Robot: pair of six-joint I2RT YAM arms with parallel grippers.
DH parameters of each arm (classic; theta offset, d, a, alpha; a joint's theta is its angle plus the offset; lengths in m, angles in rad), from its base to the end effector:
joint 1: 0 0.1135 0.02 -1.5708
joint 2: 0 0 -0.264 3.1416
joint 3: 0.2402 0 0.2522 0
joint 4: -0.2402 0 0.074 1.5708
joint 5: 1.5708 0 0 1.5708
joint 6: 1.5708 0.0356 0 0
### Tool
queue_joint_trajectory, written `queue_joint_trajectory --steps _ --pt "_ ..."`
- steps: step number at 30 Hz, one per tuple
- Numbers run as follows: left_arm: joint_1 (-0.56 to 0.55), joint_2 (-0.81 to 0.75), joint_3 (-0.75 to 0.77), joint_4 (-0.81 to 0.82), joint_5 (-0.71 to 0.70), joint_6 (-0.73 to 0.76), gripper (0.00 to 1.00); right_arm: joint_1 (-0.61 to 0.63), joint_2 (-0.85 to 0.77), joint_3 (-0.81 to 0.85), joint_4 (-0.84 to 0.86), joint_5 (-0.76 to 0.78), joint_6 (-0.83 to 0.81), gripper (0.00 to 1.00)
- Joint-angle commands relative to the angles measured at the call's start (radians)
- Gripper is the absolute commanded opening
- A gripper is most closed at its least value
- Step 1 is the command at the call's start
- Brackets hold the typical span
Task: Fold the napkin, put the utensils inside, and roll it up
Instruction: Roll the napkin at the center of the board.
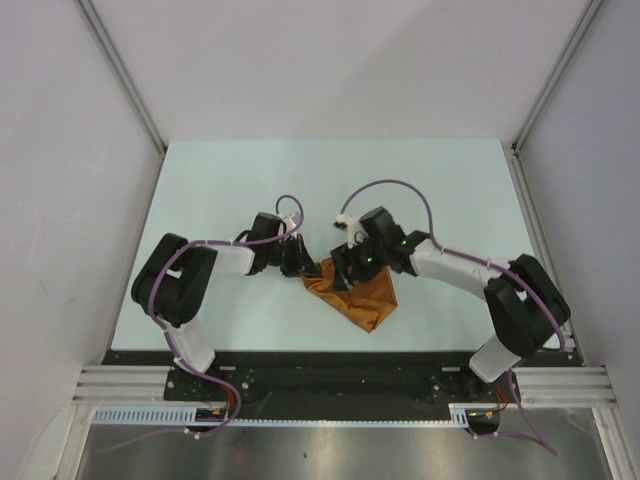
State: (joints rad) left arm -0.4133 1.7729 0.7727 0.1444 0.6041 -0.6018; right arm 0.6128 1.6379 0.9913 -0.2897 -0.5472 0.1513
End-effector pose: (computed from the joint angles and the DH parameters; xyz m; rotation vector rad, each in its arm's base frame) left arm 0.2882 -0.1485 0.1204 0.0557 2.5768 -1.1620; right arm 0.2603 0.2057 0.1931 -0.8217 2.4579 0.9879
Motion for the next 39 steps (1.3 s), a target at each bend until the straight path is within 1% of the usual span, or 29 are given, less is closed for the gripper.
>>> queue_joint_trajectory --steps 1,2,3,5,6,8,12,13,16,20,21,22,24,25,26,27,28,29,30,31,32,33,34,35,36,37,39 --pt "-0.013 0.007 0.008 -0.085 -0.018 0.028 0.0 0.266 -0.098 -0.032 0.027 0.545 -0.068 0.76" --pt "-0.013 0.007 0.01 -0.086 -0.021 0.028 0.0 0.296 -0.099 -0.049 0.038 0.676 -0.071 0.76" --pt "-0.012 0.005 0.01 -0.088 -0.023 0.03 0.0 0.358 -0.098 -0.055 0.047 0.725 -0.076 0.76" --pt "-0.012 -0.003 0.01 -0.091 -0.027 0.03 0.0 0.412 -0.089 -0.074 0.072 0.838 -0.097 0.74" --pt "-0.01 -0.004 0.013 -0.092 -0.029 0.031 0.0 0.451 -0.086 -0.078 0.079 0.863 -0.11 0.73" --pt "-0.01 -0.009 0.014 -0.095 -0.032 0.033 0.0 0.481 -0.06 -0.086 0.101 0.915 -0.131 0.72" --pt "-0.01 -0.02 0.025 -0.104 -0.038 0.036 0.0 0.515 0.0 -0.086 0.104 0.964 -0.148 0.69" --pt "-0.01 -0.02 0.025 -0.109 -0.041 0.036 0.0 0.524 0.01 -0.088 0.112 0.969 -0.165 0.66" --pt "-0.01 -0.023 0.025 -0.112 -0.046 0.036 0.0 0.525 0.02 -0.098 0.127 0.942 -0.185 0.61" --pt "-0.01 -0.024 0.028 -0.117 -0.049 0.039 0.0 0.524 0.052 -0.103 0.132 0.908 -0.18 0.6" --pt "-0.012 -0.026 0.027 -0.117 -0.049 0.039 0.0 0.521 0.063 -0.102 0.124 0.909 -0.174 0.58" --pt "-0.01 -0.027 0.027 -0.117 -0.049 0.04 0.0 0.515 0.069 -0.097 0.121 0.909 -0.168 0.51" --pt "-0.01 -0.033 0.027 -0.114 -0.047 0.039 0.0 0.478 0.092 -0.091 0.106 0.848 -0.156 0.43" --pt "-0.009 -0.041 0.028 -0.108 -0.046 0.04 0.01 0.461 0.096 -0.091 0.103 0.769 -0.136 0.37" --pt "-0.005 -0.049 0.031 -0.108 -0.047 0.039 0.15 0.443 0.099 -0.095 0.106 0.723 -0.131 0.34" --pt "-0.001 -0.056 0.034 -0.109 -0.052 0.037 0.24 0.414 0.093 -0.101 0.11 0.677 -0.124 0.31" --pt "0.004 -0.082 0.036 -0.109 -0.055 0.034 0.33 0.395 0.088 -0.108 0.119 0.571 -0.111 0.26" --pt "0.02 -0.096 0.039 -0.109 -0.073 0.028 0.56 0.375 0.082 -0.126 0.13 0.503 -0.099 0.23" --pt "0.031 -0.114 0.039 -0.111 -0.082 0.024 0.62 0.333 0.071 -0.135 0.154 0.444 -0.09 0.19" --pt "0.04 -0.148 0.039 -0.112 -0.092 0.02 0.66 0.311 0.065 -0.147 0.17 0.312 -0.066 0.16" --pt "0.062 -0.168 0.036 -0.115 -0.104 0.019 0.71 0.289 0.063 -0.164 0.185 0.247 -0.05 0.14" --pt "0.071 -0.187 0.034 -0.129 -0.136 0.02 0.74 0.253 0.06 -0.175 0.22 0.189 -0.038 0.1" --pt "0.079 -0.222 0.033 -0.138 -0.156 0.028 0.75 0.24 0.06 -0.18 0.234 0.083 -0.023 0.09" --pt "0.093 -0.24 0.025 -0.137 -0.179 0.036 0.77 0.225 0.065 -0.184 0.248 0.035 0.0 0.07" --pt "0.097 -0.257 0.02 -0.175 -0.222 0.04 0.77 0.217 0.071 -0.19 0.274 -0.009 0.016 0.05" --pt "0.099 -0.277 0.014 -0.183 -0.246 0.059 0.78 0.194 0.091 -0.191 0.28 -0.096 0.027 0.04" --pt "0.099 -0.323 -0.003 -0.19 -0.279 0.079 0.78 0.177 0.111 -0.206 0.374 -0.186 0.079 0.03"
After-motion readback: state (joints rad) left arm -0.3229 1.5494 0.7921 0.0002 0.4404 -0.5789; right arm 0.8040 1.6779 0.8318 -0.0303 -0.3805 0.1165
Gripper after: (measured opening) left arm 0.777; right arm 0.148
